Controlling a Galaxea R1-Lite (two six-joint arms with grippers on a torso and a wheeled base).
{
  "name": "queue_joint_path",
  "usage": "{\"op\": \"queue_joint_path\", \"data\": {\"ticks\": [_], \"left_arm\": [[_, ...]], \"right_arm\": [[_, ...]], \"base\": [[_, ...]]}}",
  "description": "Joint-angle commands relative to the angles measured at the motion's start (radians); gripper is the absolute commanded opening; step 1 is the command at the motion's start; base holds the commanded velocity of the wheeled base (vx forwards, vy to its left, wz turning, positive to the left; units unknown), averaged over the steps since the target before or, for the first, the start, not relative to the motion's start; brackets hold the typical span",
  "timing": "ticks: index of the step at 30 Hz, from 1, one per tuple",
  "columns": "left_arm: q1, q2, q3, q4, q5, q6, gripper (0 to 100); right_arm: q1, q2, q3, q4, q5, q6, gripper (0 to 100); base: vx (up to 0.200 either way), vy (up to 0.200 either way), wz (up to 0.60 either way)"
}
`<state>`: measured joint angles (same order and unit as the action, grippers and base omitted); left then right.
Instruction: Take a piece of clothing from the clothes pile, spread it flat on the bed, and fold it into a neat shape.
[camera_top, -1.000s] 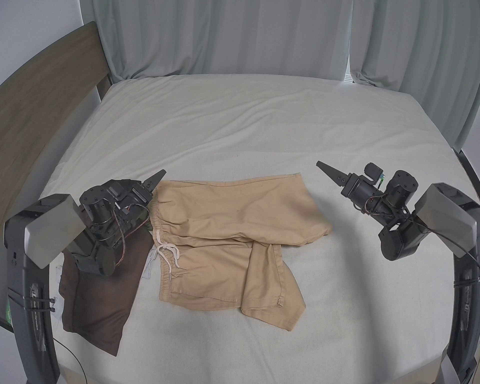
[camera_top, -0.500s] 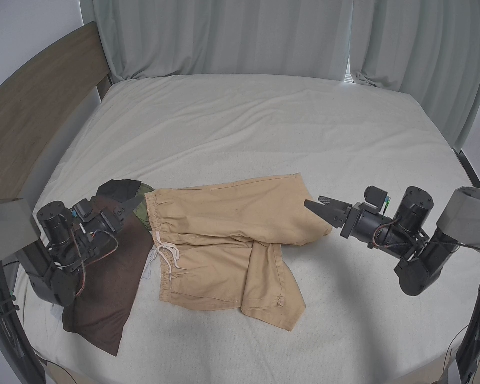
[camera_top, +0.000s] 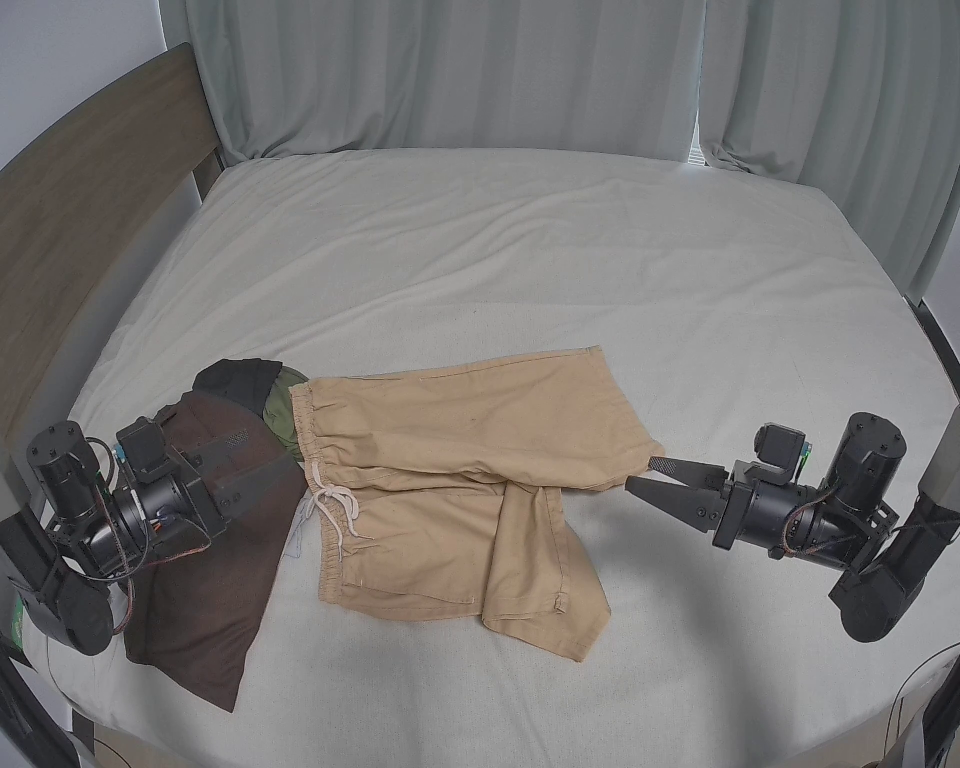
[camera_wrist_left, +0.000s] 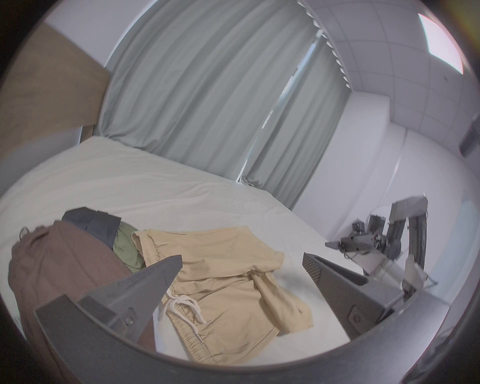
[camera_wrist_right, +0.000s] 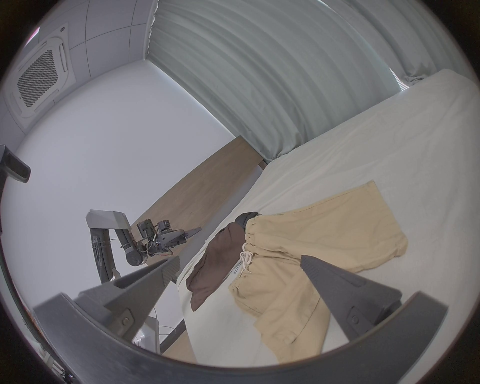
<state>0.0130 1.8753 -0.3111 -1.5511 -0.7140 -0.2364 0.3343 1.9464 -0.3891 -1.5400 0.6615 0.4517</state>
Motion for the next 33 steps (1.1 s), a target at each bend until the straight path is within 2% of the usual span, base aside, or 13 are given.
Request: {"op": "queue_joint_path", "data": {"ticks": [1,5,16,19,20,23,33], "left_arm": [[-0.001,0.007,0.03,0.0,-0.019,0.054,100],[-0.004,0.018,0.055,0.0,-0.053,0.069,100],[-0.027,0.021,0.047,-0.001,-0.051,0.078,100],[-0.034,0.025,0.049,-0.001,-0.051,0.078,100],[-0.034,0.03,0.047,-0.001,-0.051,0.077,100],[-0.034,0.031,0.044,0.0,-0.053,0.074,100],[-0.033,0.038,0.041,-0.001,-0.053,0.075,100]], "right_arm": [[0.006,0.025,0.023,0.0,0.001,-0.004,100],[0.003,0.098,0.01,-0.002,0.001,-0.001,100],[0.019,0.18,0.019,-0.003,-0.005,-0.004,100],[0.031,0.204,0.021,-0.002,-0.02,-0.004,100],[0.058,0.221,0.019,-0.002,-0.051,-0.001,100],[0.088,0.244,0.023,-0.002,-0.072,0.002,100],[0.089,0.368,-0.016,-0.003,-0.074,0.008,100]], "base": [[0.0,0.0,0.0],[0.0,0.0,0.0],[0.0,0.0,0.0],[0.0,0.0,0.0],[0.0,0.0,0.0],[0.0,0.0,0.0],[0.0,0.0,0.0]]}}
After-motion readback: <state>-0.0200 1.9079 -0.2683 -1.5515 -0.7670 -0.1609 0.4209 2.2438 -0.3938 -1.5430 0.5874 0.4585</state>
